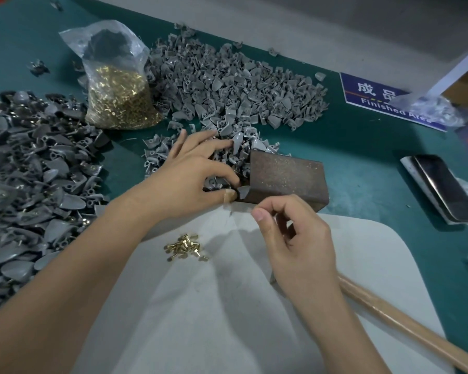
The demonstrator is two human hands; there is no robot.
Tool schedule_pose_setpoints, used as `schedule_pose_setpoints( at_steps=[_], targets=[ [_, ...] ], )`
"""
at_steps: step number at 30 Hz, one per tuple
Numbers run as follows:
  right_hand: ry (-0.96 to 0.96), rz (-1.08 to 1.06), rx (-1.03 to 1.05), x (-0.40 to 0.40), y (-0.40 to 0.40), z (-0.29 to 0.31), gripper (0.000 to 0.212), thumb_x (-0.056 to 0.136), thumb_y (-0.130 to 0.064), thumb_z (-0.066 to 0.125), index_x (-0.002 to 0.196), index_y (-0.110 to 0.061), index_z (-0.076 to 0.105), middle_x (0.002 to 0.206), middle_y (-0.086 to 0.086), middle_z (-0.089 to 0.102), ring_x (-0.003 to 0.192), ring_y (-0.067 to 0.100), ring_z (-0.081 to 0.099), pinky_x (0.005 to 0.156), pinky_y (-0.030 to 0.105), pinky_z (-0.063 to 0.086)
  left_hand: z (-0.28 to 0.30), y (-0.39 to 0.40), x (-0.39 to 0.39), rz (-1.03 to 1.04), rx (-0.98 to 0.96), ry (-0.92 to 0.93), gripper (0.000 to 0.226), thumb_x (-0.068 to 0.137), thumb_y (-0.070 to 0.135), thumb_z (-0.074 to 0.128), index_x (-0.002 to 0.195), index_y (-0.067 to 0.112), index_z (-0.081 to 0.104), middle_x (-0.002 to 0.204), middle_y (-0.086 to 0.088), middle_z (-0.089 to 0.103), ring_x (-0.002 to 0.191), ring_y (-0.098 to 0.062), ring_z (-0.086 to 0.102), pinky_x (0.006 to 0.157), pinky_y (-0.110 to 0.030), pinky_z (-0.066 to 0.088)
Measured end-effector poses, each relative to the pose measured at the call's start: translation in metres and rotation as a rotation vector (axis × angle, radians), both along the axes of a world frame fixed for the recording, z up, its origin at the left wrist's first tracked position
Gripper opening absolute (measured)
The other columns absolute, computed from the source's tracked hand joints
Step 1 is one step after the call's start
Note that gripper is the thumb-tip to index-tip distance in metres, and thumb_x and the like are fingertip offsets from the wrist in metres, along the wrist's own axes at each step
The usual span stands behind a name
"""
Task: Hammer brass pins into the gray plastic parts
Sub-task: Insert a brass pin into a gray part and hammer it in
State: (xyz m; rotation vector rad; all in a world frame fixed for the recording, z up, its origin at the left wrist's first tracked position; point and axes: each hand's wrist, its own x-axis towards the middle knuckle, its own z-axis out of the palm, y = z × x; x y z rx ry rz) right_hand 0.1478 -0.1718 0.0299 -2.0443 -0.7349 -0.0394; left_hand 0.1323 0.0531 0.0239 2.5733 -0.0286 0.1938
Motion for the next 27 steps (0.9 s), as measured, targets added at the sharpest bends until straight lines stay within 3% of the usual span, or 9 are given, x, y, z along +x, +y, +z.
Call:
schedule_pose_setpoints(
  at_steps=[2,6,12,15,18,20,22,25,27],
  targets=[
    [-0.003,0.0,-0.002,0.0,0.0,0.0,0.01,0.099,-0.031,0.064,0.09,-0.033,0.064,0.087,-0.014,0.061,0.079,0.016,0.057,0.064,0.013,0.037,0.0,0.001,-0.001,0.001,0.015,-0.031,0.018,0.081,0.062,0.067,0.094,0.049,0.07,0.158,0.011,0.036,0.156,-0.015,0.004,0.124,-0.054,-0.01],
    [-0.006,0.007,-0.013,-0.001,0.001,0.0,0.01,0.099,-0.03,0.064,0.09,-0.033,0.064,0.087,-0.014,0.06,0.078,0.016,0.056,0.066,0.014,0.036,-0.002,-0.007,0.0,-0.03,0.058,-0.02,0.043,0.076,0.071,0.061,0.111,0.047,0.066,0.159,0.01,0.034,0.155,-0.012,0.002,0.124,-0.05,-0.013],
    [0.009,0.005,-0.009,-0.001,0.001,0.001,0.011,0.099,-0.028,0.065,0.089,-0.033,0.064,0.087,-0.014,0.061,0.079,0.016,0.056,0.066,0.013,0.036,0.003,-0.009,0.0,0.024,0.082,-0.051,0.022,0.08,0.048,0.073,0.098,0.036,0.074,0.154,0.009,0.043,0.155,-0.015,0.01,0.125,-0.054,-0.007],
    [0.029,-0.005,0.03,-0.002,0.0,0.002,0.011,0.101,-0.028,0.062,0.091,-0.033,0.063,0.087,-0.013,0.063,0.074,0.014,0.057,0.062,0.013,0.037,0.007,-0.01,-0.001,0.032,0.066,-0.089,0.009,0.084,0.035,0.073,0.093,0.035,0.075,0.151,0.009,0.047,0.154,-0.015,0.014,0.126,-0.049,-0.006],
    [0.069,-0.032,0.106,-0.002,0.0,0.003,0.013,0.106,-0.026,0.053,0.095,-0.031,0.057,0.088,-0.012,0.066,0.058,0.009,0.052,0.053,0.009,0.036,0.009,-0.011,-0.003,0.075,0.092,-0.079,0.016,0.086,0.032,0.072,0.101,0.035,0.074,0.153,0.008,0.045,0.152,-0.016,0.015,0.125,-0.042,-0.002],
    [0.075,-0.04,0.128,-0.002,-0.001,0.003,0.014,0.107,-0.023,0.052,0.095,-0.029,0.056,0.087,-0.011,0.066,0.058,0.01,0.053,0.052,0.007,0.037,0.009,-0.011,-0.005,0.1,0.159,-0.06,0.029,0.086,0.038,0.072,0.115,0.036,0.07,0.154,0.008,0.042,0.152,-0.016,0.013,0.125,-0.043,0.001],
    [0.071,-0.028,0.117,-0.002,-0.001,0.004,0.014,0.107,-0.024,0.052,0.095,-0.03,0.056,0.087,-0.01,0.065,0.061,0.011,0.054,0.053,0.009,0.038,0.011,-0.009,-0.007,0.115,0.224,-0.06,0.03,0.084,0.041,0.073,0.113,0.037,0.071,0.153,0.006,0.043,0.152,-0.018,0.015,0.125,-0.045,0.002],
    [0.07,-0.029,0.092,-0.001,-0.001,0.003,0.014,0.106,-0.026,0.053,0.094,-0.034,0.055,0.088,-0.011,0.065,0.063,0.009,0.053,0.057,0.01,0.037,0.015,-0.005,-0.008,0.134,0.308,-0.071,0.028,0.083,0.046,0.074,0.111,0.041,0.073,0.138,0.007,0.053,0.14,-0.021,0.03,0.118,-0.046,0.021],
    [0.073,-0.033,0.081,-0.001,-0.001,0.003,0.014,0.106,-0.028,0.052,0.095,-0.035,0.055,0.088,-0.012,0.065,0.064,0.008,0.054,0.059,0.011,0.036,0.016,-0.003,-0.008,0.136,0.328,-0.069,0.034,0.083,0.05,0.071,0.117,0.044,0.071,0.114,0.011,0.056,0.115,-0.015,0.037,0.097,-0.038,0.035]
  ],
)
